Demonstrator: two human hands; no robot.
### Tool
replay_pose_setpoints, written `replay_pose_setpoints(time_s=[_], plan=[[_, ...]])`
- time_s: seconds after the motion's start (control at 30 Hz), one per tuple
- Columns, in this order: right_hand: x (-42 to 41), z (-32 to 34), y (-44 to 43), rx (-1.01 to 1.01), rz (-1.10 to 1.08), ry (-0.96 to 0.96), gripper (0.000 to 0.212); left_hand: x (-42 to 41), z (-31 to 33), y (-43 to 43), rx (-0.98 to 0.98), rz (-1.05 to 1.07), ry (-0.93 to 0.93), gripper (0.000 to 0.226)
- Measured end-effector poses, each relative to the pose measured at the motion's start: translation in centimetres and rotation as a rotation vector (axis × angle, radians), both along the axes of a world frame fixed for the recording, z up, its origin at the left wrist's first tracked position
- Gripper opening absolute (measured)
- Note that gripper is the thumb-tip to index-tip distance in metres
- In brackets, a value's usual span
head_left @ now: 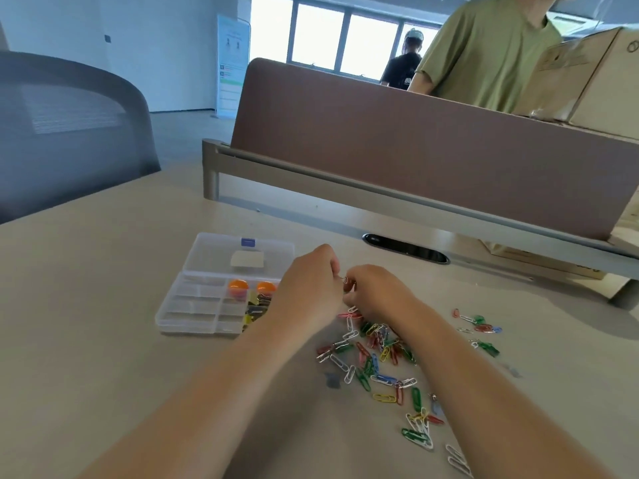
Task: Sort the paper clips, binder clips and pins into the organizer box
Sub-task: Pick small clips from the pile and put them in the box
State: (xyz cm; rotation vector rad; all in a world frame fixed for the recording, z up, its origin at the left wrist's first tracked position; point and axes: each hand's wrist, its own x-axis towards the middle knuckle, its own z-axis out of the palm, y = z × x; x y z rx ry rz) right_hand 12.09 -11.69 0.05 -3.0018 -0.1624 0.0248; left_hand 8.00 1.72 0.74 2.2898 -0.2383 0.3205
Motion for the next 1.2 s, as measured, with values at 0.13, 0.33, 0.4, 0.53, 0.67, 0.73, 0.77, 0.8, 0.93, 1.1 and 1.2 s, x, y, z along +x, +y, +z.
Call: replay_pose_setpoints(time_s=[0.13, 0.33, 0.4, 0.53, 0.67, 0.73, 0.77, 0.8, 0.93, 1.1, 1.2], plan=[[-0.3, 0.1, -0.2, 0.024, -0.03, 0.058, 0.02, -0.1, 0.0, -0.2, 0.001, -0.02, 0.011, 0.01], [-2.6, 1.8, 0.2, 0.089, -0.038, -0.019, 0.016, 0.1, 1.8, 2.0, -0.045, -0.071, 0.059, 0.019], [-3.5, 2.8, 1.1, 0.117, -0.023, -0.025, 0.017, -0.1, 2.2, 3.7, -0.057, -0.061, 0.089, 0.022], [-4.5, 4.4, 3.9, 0.166, 0.021, -0.005, 0.021, -1.0, 3.1, 7.6, -0.023, -0.04, 0.089, 0.018], [-5.0, 5.2, 7.2, 0.241, 0.078, -0.033, 0.018, -1.6, 3.4, 11.3, 0.087, 0.009, 0.101, 0.015], [-4.9, 5.3, 8.7, 0.257, 0.114, -0.031, 0.017, -2.0, 3.4, 12.8, 0.104, 0.001, 0.134, 0.018], [-4.9, 5.3, 9.4, 0.259, 0.128, -0.027, 0.017, -2.2, 3.3, 13.3, 0.119, -0.009, 0.15, 0.019], [-4.8, 5.2, 10.0, 0.26, 0.139, -0.022, 0.018, -2.3, 3.2, 13.7, 0.138, -0.02, 0.172, 0.02], [-4.8, 4.9, 12.0, 0.263, 0.175, 0.009, 0.014, -2.1, 2.6, 14.8, 0.166, -0.06, 0.263, 0.009], [-4.3, 4.1, 13.0, 0.245, 0.172, 0.033, 0.004, -1.4, 1.7, 15.3, 0.175, -0.042, 0.277, 0.008], [-4.1, 3.8, 13.2, 0.243, 0.182, 0.04, 0.005, -1.0, 1.2, 15.2, 0.173, -0.034, 0.282, 0.011]])
